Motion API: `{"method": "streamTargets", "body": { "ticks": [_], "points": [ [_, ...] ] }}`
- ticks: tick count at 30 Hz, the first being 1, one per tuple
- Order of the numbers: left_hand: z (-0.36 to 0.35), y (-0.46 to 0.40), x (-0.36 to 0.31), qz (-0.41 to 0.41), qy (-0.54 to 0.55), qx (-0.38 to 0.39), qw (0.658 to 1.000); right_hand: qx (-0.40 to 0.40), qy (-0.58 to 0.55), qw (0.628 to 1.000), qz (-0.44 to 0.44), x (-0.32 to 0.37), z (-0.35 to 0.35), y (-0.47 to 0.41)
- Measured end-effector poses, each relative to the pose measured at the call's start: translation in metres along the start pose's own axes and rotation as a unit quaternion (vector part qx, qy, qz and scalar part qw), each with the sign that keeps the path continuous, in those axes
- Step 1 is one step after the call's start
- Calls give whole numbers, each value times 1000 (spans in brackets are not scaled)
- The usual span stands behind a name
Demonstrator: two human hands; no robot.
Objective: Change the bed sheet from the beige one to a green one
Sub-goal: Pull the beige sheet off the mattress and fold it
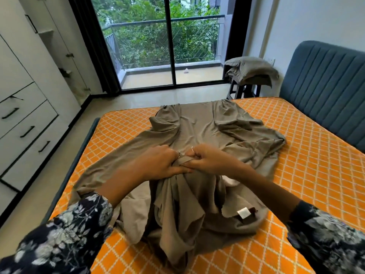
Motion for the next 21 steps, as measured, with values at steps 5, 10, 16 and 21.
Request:
{"method": "streamTargets", "body": {
  "ticks": [5,10,16,21],
  "points": [
    [5,5,0,-65,-26,-18,997,12,-17,999,25,-13,8,20],
    [2,14,-2,-66,-6,-26,997,-60,84,995,8,-70,2,29],
    [9,13,3,-40,15,-53,998,-44,104,989,-99,-136,-44,33],
    [13,16,3,-16,17,-53,998,-105,29,968,-228,-176,-76,40]
  ]
}}
Point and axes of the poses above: each hand's wrist, its own y-axis away from the middle knuckle, its own z-axis out of the back of the hand, x = y × z, the point moved 3 cm from there along -y, towards the middle knuckle, and after that the axes turned 13 degrees about -z, right-handed, at the moved point
